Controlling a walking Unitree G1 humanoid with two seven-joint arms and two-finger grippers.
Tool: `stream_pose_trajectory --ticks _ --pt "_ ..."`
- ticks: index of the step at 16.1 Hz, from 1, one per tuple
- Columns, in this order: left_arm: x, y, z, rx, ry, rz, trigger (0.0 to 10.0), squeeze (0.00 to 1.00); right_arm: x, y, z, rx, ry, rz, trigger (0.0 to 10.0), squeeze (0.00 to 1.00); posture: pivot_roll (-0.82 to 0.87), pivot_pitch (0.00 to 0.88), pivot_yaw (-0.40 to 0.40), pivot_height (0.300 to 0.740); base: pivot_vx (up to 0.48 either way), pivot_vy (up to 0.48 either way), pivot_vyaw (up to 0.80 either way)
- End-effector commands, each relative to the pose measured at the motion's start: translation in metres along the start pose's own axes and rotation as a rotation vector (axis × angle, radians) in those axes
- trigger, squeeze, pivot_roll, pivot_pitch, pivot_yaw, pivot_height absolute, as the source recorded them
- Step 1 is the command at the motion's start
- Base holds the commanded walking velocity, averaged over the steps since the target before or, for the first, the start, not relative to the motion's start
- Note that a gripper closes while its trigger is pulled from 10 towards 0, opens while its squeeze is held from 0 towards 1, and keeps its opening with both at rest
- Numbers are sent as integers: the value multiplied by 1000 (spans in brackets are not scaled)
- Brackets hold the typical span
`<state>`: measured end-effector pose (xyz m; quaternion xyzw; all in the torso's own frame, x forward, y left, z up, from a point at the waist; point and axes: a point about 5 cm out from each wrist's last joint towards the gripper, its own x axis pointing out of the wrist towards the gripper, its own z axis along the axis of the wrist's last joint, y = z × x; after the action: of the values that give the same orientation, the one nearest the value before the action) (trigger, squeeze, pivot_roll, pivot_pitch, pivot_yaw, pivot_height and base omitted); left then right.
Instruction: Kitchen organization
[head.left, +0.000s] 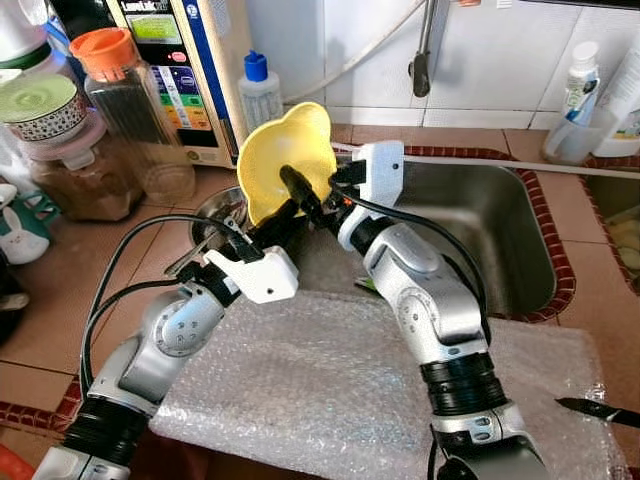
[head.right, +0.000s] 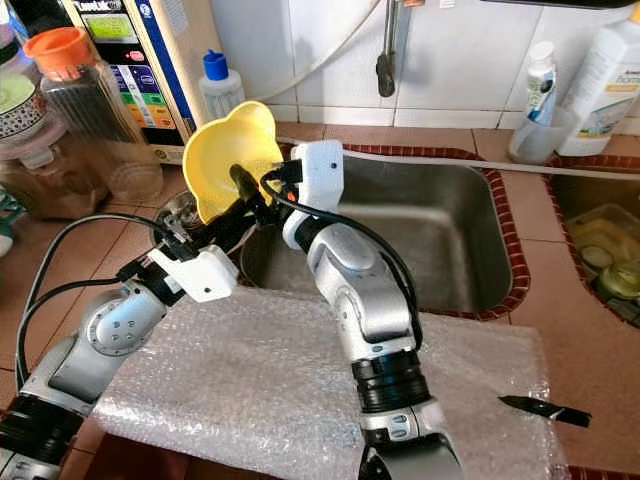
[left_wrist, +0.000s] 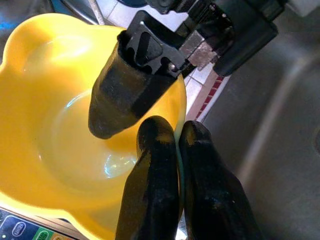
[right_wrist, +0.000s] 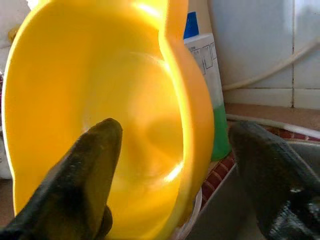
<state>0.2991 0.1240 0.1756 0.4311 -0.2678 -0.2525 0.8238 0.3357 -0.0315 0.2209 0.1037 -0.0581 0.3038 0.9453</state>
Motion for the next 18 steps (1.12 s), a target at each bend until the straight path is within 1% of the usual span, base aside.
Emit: stream_pose_trajectory --ticks 1,3,8,13,18 --pt "0 0 4 7 -14 3 10000 0 7 5 3 -35 -4 -8 0 0 -156 113 85 740 0 0 0" --pt "0 -2 5 1 -17 1 10000 0 10 4 3 -59 -2 -27 0 0 -157 113 83 740 0 0 0" --pt "1 -4 5 -8 -17 -4 10000 0 16 3 7 -78 -29 -46 0 0 -155 116 83 740 0 0 0" --pt "1 -8 6 -22 -17 -10 10000 0 17 -1 10 -101 -57 -69 0 0 -156 117 80 740 0 0 0" --pt "0 -7 5 -22 -9 -11 10000 0 17 -3 10 -112 -69 -87 0 0 -154 117 82 740 0 0 0"
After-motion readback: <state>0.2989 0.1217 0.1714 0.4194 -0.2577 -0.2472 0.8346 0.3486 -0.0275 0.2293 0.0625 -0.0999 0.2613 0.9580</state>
